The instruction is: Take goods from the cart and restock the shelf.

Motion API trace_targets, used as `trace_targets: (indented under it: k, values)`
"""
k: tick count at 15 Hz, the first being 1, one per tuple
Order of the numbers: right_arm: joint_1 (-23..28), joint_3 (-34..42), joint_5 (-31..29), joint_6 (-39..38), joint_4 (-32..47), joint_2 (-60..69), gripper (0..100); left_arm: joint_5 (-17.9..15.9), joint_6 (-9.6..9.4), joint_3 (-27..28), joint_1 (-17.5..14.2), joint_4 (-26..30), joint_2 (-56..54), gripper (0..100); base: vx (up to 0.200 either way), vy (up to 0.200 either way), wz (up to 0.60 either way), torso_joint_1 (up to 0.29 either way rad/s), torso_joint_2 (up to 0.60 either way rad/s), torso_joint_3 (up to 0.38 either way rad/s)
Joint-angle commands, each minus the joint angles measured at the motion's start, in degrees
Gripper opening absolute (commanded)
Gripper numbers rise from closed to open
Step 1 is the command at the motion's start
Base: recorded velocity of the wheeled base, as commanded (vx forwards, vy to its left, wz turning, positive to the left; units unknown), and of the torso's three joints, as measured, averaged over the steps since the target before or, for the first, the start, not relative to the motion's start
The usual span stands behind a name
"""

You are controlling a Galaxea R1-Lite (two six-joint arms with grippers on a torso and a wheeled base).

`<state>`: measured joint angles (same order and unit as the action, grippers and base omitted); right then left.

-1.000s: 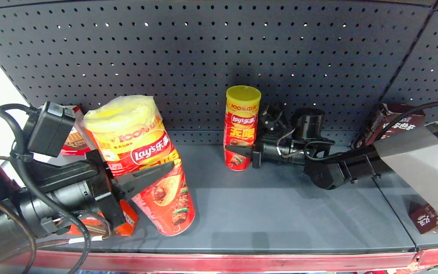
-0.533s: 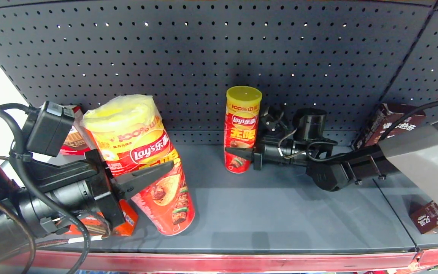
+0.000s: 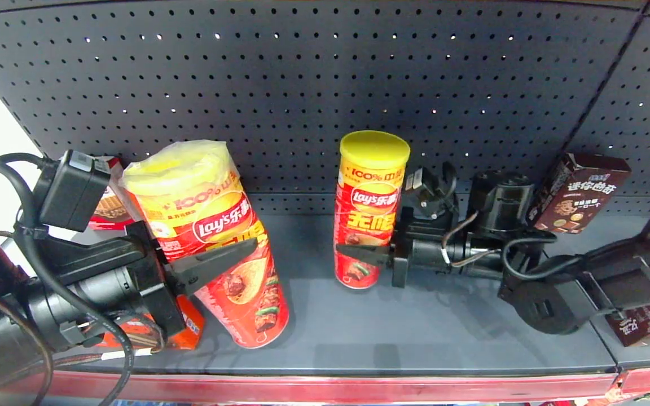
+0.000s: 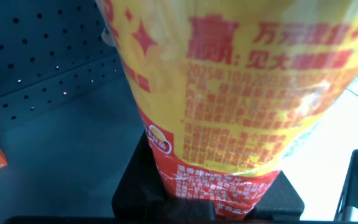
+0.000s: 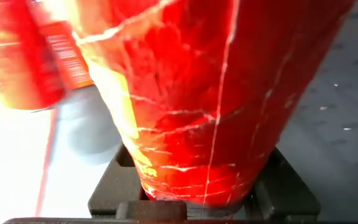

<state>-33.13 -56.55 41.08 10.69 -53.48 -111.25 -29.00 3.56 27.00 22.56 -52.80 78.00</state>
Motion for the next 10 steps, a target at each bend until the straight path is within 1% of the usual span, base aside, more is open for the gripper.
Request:
trace_targets:
  k: [1, 3, 5, 10]
  values:
    - [-2.73, 11.02, -0.3, 0.03, -5.06, 7.1, 0, 0.0, 0.04, 0.33, -0.06, -0.02, 0.05, 0, 0.0, 0.0, 0.0, 0.0, 0.0, 0.0]
    - [-3.08, 16.03, -0.3, 0.03, -8.92, 7.19, 0, 0.0, 0.04, 0.51, -0.5, -0.02, 0.14, 0, 0.0, 0.0, 0.0, 0.0, 0.0, 0.0]
    - [-3.08, 19.2, -0.3, 0.21, -11.12, 6.66, 0, 0.0, 0.04, 0.33, -0.5, -0.02, 0.14, 0, 0.0, 0.0, 0.0, 0.0, 0.0, 0.0]
    - [-2.73, 18.85, 0.23, 1.09, -13.49, 2.62, 0, 0.09, 0.04, 0.24, -0.59, -0.02, 0.14, 0, 0.0, 0.0, 0.0, 0.0, 0.0, 0.0]
